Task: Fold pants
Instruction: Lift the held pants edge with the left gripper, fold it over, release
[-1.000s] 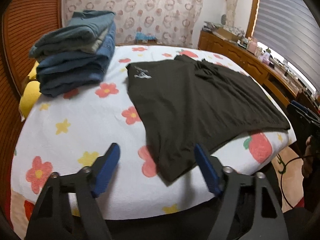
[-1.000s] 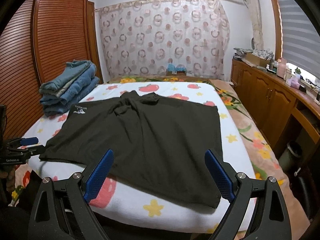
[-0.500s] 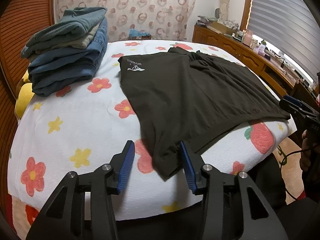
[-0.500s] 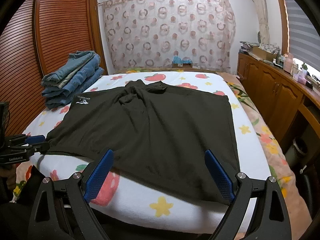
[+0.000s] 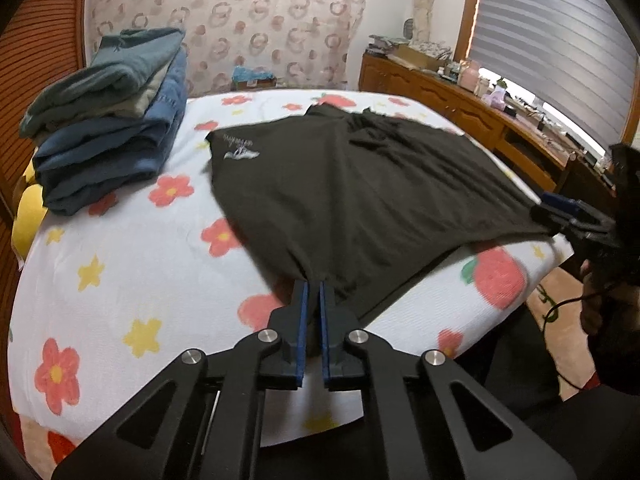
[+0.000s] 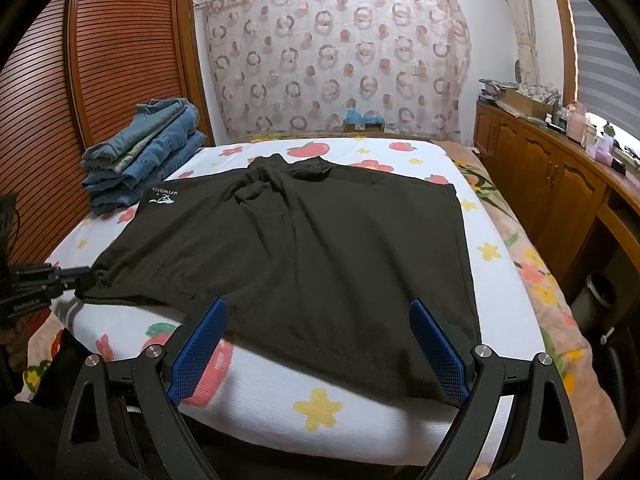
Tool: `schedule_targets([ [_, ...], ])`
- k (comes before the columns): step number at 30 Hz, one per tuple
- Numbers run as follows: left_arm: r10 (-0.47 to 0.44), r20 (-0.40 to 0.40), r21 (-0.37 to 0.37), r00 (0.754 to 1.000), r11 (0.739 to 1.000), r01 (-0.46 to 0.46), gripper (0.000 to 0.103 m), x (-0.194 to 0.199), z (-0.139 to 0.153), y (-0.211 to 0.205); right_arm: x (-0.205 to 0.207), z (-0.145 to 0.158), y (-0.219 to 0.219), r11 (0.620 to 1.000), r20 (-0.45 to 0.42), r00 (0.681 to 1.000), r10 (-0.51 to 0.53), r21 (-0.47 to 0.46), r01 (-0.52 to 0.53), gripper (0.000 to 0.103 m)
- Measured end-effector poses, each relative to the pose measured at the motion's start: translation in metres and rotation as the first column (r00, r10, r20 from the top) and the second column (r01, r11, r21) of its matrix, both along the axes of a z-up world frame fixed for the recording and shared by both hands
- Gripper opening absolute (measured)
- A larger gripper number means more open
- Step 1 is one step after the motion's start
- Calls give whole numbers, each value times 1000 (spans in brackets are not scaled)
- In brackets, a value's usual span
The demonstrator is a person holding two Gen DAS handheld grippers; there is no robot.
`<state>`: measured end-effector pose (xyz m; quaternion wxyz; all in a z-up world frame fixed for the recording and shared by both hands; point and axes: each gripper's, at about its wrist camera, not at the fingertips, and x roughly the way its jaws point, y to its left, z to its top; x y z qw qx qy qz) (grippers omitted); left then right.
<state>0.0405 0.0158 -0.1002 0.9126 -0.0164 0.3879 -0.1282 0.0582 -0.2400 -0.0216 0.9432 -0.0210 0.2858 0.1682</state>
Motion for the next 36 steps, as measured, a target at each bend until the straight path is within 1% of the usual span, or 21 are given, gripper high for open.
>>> schedule_targets([
  [3,-29,24,-25,999,999,30,6,4,13,-5,0,0,-2,1000,-4,1000,1,1,-1,93],
  [10,-93,77,-24,993,995,95,6,22,39,-29,1,1,-3,1000,-2,1000,-1,1,1,93],
  [16,-154,106,-24,982,987,158,6,43,54,-57,2,1,-6,1000,1,1000,-8,0,8,93],
  [25,-260,139,-37,955,963,268,5,65,81,-113,0,5,-14,1000,7,1000,-24,2,24,93],
  [28,-289,141,-44,947,954,297,6,72,86,-130,-2,5,-17,999,11,999,-32,5,32,93],
  [33,-287,137,-42,948,955,295,6,75,88,-144,-4,5,-21,999,9,999,-42,9,42,93],
  [36,-280,135,-21,951,958,285,6,74,86,-151,-6,2,-21,999,8,999,-45,13,45,93],
])
